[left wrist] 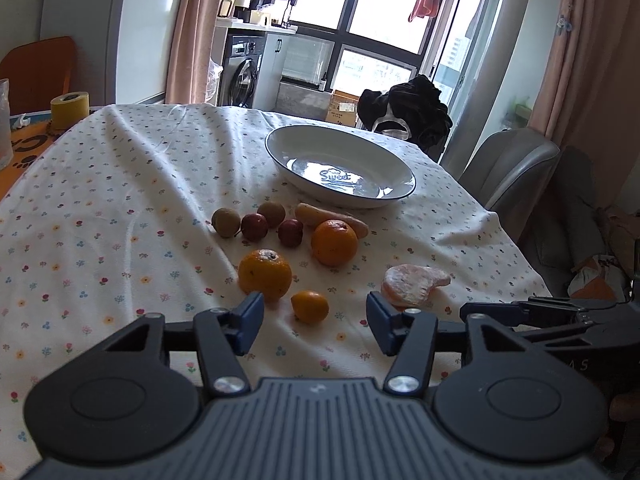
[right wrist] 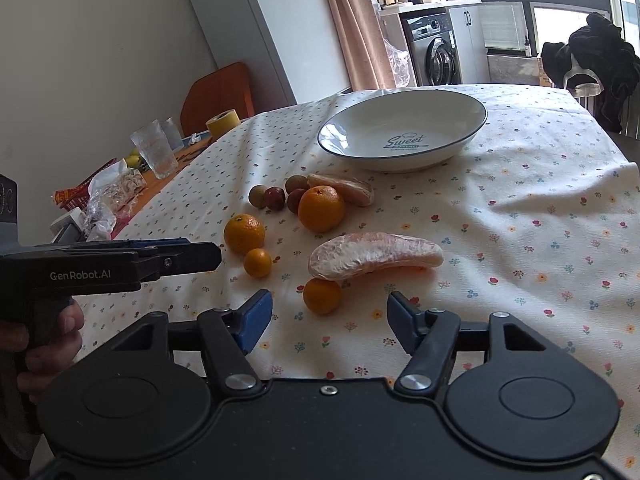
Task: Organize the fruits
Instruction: 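Grasp a small tangerine with the left gripper while the right gripper grasps another tangerine, then lift both held tangerines and carry them over the white bowl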
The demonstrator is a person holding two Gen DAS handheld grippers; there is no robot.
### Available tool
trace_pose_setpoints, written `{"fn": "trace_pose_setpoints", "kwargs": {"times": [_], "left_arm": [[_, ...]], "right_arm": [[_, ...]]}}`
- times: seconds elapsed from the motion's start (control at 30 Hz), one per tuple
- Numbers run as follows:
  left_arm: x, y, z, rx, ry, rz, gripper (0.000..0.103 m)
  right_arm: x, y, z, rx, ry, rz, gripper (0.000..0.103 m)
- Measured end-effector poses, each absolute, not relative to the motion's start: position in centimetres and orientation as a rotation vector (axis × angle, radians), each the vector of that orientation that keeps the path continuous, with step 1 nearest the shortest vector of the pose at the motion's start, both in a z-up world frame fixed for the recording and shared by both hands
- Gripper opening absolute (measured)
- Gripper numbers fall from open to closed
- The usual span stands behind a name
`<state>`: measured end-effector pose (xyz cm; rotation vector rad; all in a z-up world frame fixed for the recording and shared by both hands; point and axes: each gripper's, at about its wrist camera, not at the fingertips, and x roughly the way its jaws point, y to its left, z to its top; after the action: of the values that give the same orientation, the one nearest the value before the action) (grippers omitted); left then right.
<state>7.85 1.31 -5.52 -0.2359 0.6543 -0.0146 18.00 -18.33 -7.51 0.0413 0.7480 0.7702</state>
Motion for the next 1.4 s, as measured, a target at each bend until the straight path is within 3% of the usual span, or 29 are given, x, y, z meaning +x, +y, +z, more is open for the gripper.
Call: {"fn": "trace_pose_setpoints", "kwargs": {"times": [0.23,0.6,0.7,0.77,0.83,1.4], "left_arm": [[9.4,1.2,-6.5,-0.249,0.687,-0.026,0.039],[11.6,1.5,-8.3,-0.282,0.749,0.007,0.038],[11.8,1.6,-8.6,-0.286,0.748,0.007,0.038],[11.8,1.4,-8.7,-0.273,0.748,0.012,0.030],[11.9,1.5,-8.7,-0.271,0.749,0.014,0.023],[9.6,2.1,-6.3,-0.296,0.671,0.029,0.023]], "right_arm": [[19.0,-17.4,-8.1,0.034,0.771,0.807,0.050],[20.3,-16.3,-9.0,0.034,0.806,0.856,0.045],[20.4,-15.8,-9.0,0.019,0.804,0.857,0.033],[20.4,-15.6,-9.1,0.007,0.803,0.850,0.024],[20.5,-15.7,-9.1,0.014,0.803,0.854,0.023],[20.3,-16.1,-6.1,0.042,0.698,0.854,0.023]]}}
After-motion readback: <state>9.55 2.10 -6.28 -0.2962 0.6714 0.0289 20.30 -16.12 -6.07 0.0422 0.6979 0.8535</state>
